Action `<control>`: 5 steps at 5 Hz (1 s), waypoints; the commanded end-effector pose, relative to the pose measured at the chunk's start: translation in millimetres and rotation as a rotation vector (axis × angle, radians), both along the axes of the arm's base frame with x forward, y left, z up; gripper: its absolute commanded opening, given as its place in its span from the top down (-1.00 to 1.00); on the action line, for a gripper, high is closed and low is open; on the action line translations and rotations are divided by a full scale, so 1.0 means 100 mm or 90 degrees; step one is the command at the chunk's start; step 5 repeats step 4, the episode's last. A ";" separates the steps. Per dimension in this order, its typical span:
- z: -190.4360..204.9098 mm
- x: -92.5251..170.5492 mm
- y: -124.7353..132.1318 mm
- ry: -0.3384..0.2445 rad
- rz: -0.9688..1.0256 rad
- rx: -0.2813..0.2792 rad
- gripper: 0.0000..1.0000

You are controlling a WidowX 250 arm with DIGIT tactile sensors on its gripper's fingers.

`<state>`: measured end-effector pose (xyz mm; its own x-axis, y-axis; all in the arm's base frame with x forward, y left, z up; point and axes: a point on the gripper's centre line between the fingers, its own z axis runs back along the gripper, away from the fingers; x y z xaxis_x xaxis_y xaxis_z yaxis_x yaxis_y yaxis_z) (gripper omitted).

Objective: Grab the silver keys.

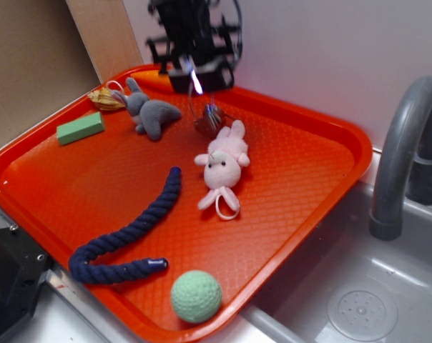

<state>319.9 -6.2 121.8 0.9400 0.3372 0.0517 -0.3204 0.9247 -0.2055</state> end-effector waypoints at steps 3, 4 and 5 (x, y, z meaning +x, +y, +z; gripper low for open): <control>1.36 -0.39 0.33 -0.108 -0.158 0.086 1.00; 1.33 -0.39 0.32 -0.097 -0.144 0.091 1.00; 1.33 -0.39 0.32 -0.097 -0.144 0.091 1.00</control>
